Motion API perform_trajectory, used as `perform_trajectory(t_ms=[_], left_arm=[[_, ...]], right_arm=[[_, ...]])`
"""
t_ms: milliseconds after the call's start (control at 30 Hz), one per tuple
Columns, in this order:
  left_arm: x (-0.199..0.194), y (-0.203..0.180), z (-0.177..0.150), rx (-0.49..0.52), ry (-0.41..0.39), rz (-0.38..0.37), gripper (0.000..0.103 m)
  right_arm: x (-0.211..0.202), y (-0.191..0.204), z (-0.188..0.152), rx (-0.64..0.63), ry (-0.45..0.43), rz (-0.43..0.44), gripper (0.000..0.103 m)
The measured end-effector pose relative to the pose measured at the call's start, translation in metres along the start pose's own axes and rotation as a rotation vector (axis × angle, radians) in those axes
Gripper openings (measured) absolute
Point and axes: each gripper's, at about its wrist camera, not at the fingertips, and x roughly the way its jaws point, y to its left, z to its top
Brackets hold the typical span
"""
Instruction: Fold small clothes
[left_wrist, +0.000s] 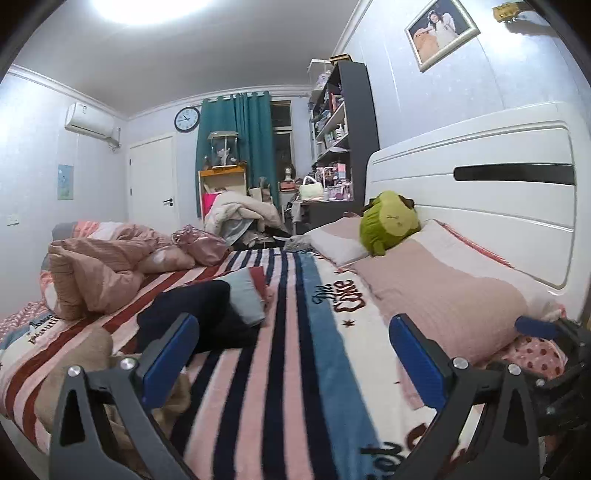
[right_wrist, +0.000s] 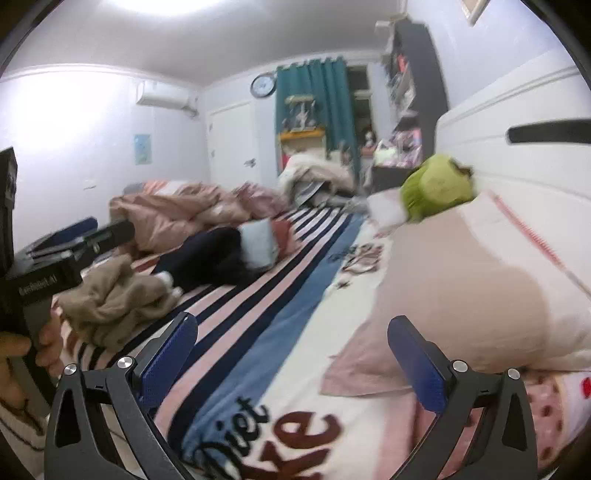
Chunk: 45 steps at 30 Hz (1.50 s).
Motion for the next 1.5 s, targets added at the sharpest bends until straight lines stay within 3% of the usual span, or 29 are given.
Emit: perform_trajectory(t_ms=[400,1500], left_arm=[[-0.002,-0.009,-0.006,-0.014,0.026,0.0,0.102],[-0.001,-0.007,-0.012,-0.031,0.027,-0.003,0.102]], right_arm=[[-0.02,-0.001,0.007,-0.018,-0.066,0.006,0.103],[-0.022,0.012,0.012,-0.037,-0.081,0.046,0.103]])
